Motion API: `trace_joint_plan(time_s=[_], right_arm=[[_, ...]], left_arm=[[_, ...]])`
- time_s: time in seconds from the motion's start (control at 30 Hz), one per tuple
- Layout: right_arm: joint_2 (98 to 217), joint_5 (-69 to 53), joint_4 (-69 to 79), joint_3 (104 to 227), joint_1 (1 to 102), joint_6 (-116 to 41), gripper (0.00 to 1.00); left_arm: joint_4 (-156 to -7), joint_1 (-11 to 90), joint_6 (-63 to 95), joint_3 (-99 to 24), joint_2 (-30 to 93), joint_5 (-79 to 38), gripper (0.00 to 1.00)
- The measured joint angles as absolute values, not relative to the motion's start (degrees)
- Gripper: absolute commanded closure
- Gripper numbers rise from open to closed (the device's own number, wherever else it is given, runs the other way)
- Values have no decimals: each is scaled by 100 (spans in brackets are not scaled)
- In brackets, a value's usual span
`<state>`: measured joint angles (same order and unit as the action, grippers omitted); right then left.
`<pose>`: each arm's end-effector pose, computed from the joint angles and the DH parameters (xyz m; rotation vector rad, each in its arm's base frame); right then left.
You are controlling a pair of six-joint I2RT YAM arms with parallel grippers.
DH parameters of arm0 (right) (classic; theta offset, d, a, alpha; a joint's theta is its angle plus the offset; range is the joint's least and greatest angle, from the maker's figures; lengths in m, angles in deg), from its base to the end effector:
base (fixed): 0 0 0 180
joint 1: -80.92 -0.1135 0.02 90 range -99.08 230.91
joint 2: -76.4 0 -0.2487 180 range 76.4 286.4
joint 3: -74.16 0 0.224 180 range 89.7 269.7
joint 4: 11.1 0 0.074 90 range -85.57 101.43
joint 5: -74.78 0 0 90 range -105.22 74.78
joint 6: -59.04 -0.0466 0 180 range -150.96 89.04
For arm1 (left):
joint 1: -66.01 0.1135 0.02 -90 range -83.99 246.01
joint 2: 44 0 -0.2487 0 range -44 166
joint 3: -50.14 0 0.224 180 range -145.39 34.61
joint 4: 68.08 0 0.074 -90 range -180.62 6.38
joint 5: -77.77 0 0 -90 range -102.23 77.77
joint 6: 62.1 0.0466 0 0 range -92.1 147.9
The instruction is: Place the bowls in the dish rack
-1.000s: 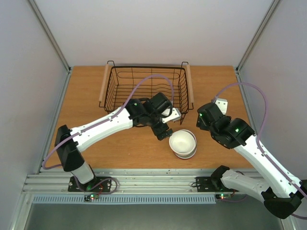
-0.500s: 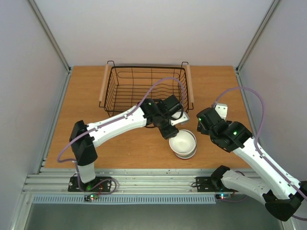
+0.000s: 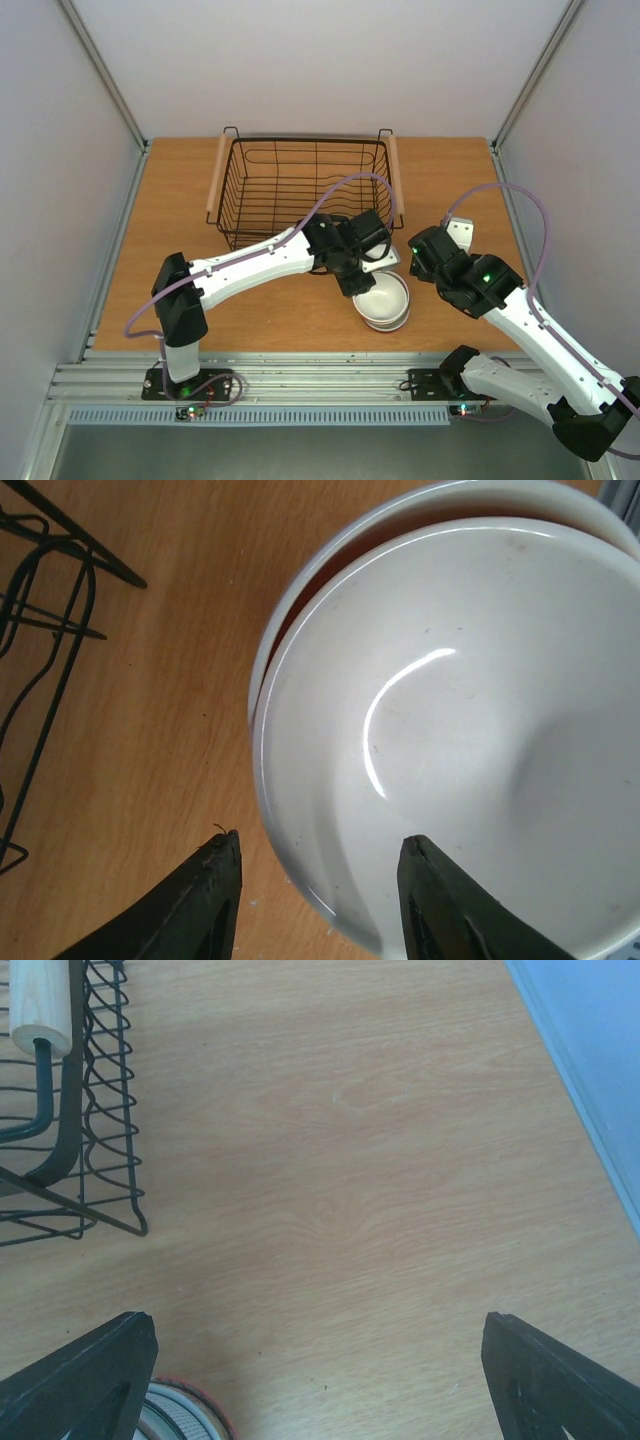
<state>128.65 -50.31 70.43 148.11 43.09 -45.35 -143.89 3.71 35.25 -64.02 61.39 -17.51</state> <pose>0.1209 0.0599 0.2960 -0.2853 2.3752 -0.3940 0.1609 -0.3157 0.2766 1.6227 2.2866 -0.3774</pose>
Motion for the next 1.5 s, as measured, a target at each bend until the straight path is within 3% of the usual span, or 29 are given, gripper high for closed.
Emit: trace_joint_plan(time_s=[0.67,0.77,0.87,0.9,1.5], right_arm=[[12867,-5027,6997,14743,4309,-4592,9],[12867,-5025,6997,14741,4309,-4594,9],[12867,-5025,6984,14737,4309,-4594,9],[12867,-5025,6977,14737,4309,-4594,9],[12893,-5023,6938,14717,4309,-4594,9]], left_arm=[[-14474,373,3541,-6395,6375,-1681,65],[-14487,373,3547,-6395,6427,-1703,75],[-14487,375,3549,-6395,6460,-1716,96],[-14498,380,3521,-6395,6469,-1700,99],[-14481,391,3521,-6509,6471,-1722,100]])
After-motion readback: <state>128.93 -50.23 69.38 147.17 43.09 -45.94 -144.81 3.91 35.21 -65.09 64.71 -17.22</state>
